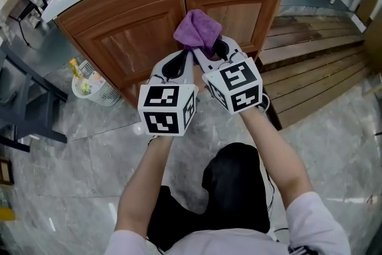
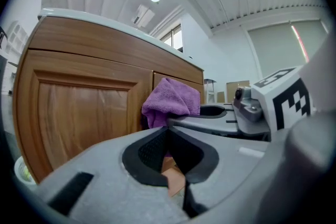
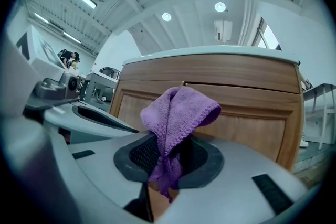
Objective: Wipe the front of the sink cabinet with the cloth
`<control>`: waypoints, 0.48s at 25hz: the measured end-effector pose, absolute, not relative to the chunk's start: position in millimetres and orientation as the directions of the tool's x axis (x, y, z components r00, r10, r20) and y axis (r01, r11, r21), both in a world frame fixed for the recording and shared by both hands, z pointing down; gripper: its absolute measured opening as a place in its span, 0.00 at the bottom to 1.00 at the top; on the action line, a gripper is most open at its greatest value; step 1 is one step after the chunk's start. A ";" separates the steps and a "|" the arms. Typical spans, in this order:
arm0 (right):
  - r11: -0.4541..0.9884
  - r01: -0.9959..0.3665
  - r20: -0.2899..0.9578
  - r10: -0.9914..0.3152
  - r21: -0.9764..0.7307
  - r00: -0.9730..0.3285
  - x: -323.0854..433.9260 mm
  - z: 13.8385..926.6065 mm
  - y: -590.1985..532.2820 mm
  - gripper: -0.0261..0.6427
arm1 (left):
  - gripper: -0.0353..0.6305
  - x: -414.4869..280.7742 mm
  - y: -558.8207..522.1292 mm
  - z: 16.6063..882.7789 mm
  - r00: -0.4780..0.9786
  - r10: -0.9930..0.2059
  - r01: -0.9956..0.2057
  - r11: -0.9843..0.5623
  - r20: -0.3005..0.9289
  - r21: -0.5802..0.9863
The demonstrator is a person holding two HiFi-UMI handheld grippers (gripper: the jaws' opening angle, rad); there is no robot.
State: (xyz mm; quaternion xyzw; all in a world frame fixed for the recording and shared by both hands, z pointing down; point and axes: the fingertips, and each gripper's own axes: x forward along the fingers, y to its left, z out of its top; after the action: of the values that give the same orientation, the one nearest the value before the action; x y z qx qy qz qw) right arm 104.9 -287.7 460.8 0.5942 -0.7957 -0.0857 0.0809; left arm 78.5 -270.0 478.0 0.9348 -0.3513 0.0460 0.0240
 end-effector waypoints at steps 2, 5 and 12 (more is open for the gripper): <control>0.259 -0.939 0.024 -0.965 0.228 -0.260 117.6 460.6 -286.3 0.15 | 0.06 90.3 -267.4 477.9 0.763 -0.638 -0.642 -0.767 0.102 0.011; 0.224 -0.947 0.022 -0.974 0.232 -0.225 138.4 459.7 -285.3 0.15 | 0.06 108.9 -264.5 477.4 0.784 -0.613 -0.616 -0.788 0.102 0.004; 0.139 -0.959 0.029 -0.990 0.249 -0.136 188.2 464.6 -286.4 0.15 | 0.06 146.1 -259.0 480.3 0.819 -0.564 -0.568 -0.823 0.103 0.008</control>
State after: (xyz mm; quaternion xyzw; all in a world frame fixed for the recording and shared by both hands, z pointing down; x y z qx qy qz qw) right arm 188.2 -286.4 464.6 0.6506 -0.7489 -0.0850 0.0933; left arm 146.1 -259.0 480.3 0.9535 -0.2968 0.0480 0.0192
